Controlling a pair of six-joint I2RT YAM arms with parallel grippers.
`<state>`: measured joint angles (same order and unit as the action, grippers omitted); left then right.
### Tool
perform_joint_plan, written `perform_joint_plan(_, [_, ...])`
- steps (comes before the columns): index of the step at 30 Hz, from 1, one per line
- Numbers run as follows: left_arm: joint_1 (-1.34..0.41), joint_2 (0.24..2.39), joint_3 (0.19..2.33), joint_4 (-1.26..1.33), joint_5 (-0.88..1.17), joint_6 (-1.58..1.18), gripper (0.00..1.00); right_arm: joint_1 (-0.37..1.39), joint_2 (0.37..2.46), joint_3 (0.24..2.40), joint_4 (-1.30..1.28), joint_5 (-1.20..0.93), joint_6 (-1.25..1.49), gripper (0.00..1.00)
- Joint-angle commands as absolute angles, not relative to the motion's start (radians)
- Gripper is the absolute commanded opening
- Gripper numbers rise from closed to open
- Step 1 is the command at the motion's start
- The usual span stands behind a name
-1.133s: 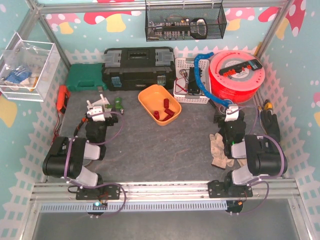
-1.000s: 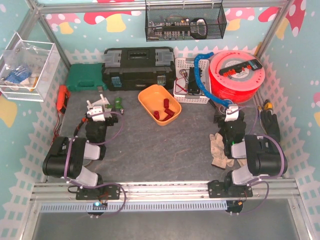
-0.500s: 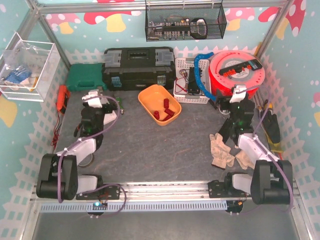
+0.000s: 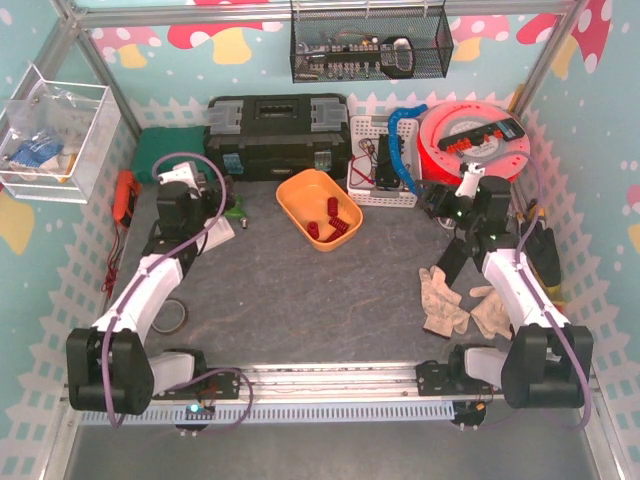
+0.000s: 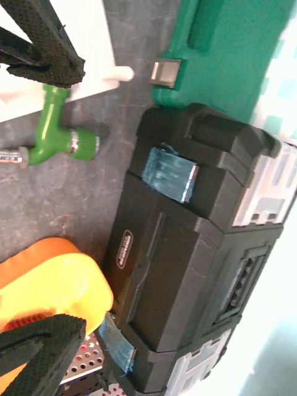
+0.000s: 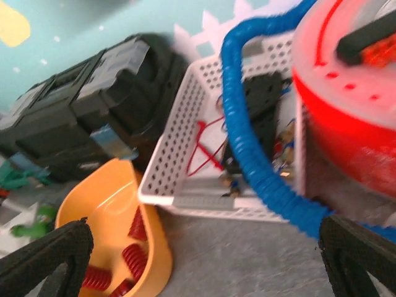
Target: Install the large spring
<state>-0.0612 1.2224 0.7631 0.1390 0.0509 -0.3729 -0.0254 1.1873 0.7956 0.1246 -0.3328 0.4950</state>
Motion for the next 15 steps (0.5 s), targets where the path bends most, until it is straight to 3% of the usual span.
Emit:
perform_joint_plan(1, [-0.062, 1.166, 0.803, -0.108, 0.046, -0.469, 0.99, 0.001, 1.196, 0.786, 0.059, -0.479, 0.525, 0.99])
perform_joint_plan(11, [-0.025, 1.045, 0.708, -0.135, 0.023, -0.523, 0.99, 0.280, 1.090, 0.698, 0.066, -0.228, 0.432, 0.99])
perform_joint_plan(15, [-0.023, 1.088, 0.743, -0.156, 0.067, -0.486, 0.89, 0.317, 1.106, 0.660, 0.100, -0.180, 0.426, 0.98])
